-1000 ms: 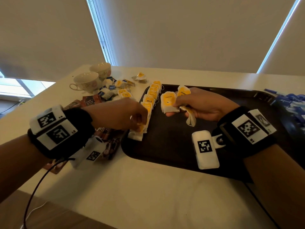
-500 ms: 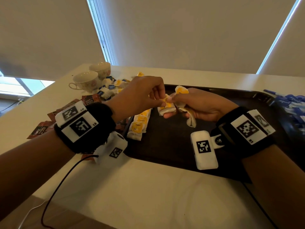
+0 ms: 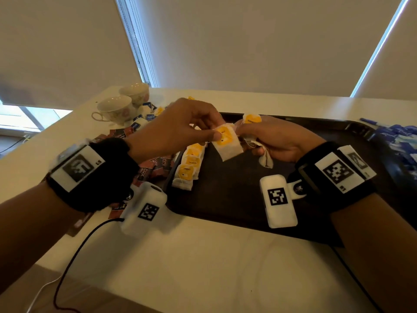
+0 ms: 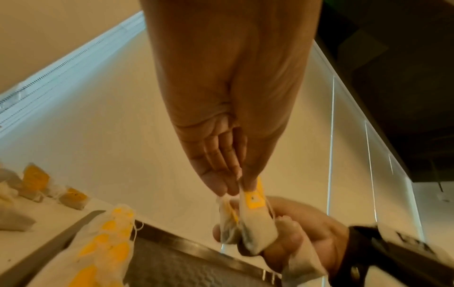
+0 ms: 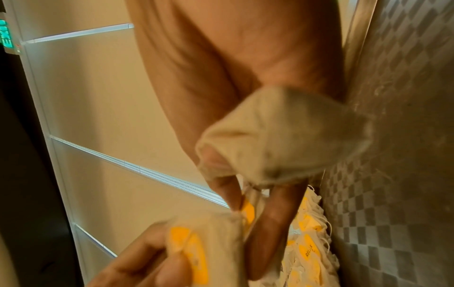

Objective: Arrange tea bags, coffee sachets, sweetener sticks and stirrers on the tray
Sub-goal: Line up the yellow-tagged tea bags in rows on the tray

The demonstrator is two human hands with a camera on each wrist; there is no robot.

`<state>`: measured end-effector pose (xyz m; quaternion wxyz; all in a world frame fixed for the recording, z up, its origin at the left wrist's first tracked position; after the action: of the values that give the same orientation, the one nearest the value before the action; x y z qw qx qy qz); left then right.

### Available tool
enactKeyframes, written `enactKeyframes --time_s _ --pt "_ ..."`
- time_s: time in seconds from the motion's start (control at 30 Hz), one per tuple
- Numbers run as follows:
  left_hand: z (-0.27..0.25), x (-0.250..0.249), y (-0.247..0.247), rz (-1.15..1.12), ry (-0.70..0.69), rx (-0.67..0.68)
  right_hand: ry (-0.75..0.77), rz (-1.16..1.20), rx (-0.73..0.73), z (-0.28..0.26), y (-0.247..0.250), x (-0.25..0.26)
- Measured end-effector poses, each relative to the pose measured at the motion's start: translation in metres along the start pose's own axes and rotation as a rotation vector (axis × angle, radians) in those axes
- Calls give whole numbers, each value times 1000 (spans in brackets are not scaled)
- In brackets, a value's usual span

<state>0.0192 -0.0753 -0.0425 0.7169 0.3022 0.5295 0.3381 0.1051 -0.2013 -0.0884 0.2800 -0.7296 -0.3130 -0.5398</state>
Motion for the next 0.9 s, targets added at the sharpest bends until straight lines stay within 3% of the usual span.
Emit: enactKeyframes --time_s 0.13,0.4,0.67,0.9 --pt "-14 -2 13 -17 15 149 -12 61 12 1 0 -1" --pt "-45 34 -1 -38 279 623 -28 35 -1 -2 -3 -1" --pt "-40 59 -14 197 297 637 -28 -3 -13 -2 -4 -1" --pt "-33 63 -15 477 147 509 -29 -6 6 -2 -5 -1"
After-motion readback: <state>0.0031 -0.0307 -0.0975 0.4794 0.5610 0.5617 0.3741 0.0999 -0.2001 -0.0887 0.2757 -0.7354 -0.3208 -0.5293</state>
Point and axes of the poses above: each hand's wrist, its own z-axis towards the middle knuckle, its own y-axis out of the back of the hand, x = y × z, the point moved 5 cm from there along z, towards the middle knuckle, and after that the axes turned 10 degrees about z, right-handed, at the moved point
